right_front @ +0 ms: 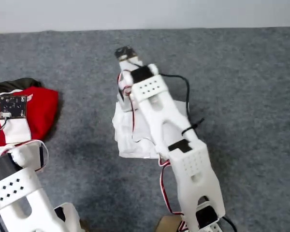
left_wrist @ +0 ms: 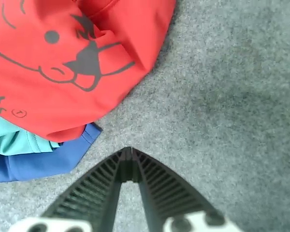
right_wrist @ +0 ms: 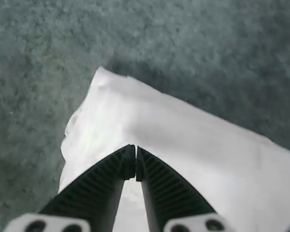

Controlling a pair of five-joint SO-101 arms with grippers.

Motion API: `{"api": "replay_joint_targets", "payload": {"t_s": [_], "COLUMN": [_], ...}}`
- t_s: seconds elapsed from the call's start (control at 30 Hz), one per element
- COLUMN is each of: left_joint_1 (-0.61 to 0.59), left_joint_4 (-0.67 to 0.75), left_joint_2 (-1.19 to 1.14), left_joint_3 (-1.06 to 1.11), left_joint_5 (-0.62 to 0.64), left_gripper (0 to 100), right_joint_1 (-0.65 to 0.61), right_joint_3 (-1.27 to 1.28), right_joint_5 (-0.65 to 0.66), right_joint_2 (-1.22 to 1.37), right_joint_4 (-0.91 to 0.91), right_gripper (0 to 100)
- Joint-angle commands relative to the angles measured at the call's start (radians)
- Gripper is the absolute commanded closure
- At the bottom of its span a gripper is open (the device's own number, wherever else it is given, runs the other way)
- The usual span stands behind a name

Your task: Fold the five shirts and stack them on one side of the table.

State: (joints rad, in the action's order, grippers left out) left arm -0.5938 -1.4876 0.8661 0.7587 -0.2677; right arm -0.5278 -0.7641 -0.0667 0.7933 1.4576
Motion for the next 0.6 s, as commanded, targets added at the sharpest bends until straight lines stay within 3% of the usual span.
{"api": "replay_joint_targets", "payload": {"t_s": [0.0, 0.23, 0.57], "left_joint_1": [0.002, 0.002, 0.002], "left_joint_4": [0.014, 0.014, 0.018], "left_joint_2": [0.015, 0.015, 0.015], "left_joint_3": [-0.004, -0.002, -0.002], "left_joint_5": [-0.009, -0.009, -0.009], "left_gripper": [100, 100, 100], "right_joint_1": [-0.004, 0.008, -0.016], "right_joint_3": [-0.052, -0.084, -0.419], "right_joint_5": [0.032, 0.071, 0.068], "right_joint_2": [0.053, 0.122, 0.122], "right_joint_4": [-0.111, -0.222, 0.122], "right_gripper": [98.8, 98.8, 98.8]}}
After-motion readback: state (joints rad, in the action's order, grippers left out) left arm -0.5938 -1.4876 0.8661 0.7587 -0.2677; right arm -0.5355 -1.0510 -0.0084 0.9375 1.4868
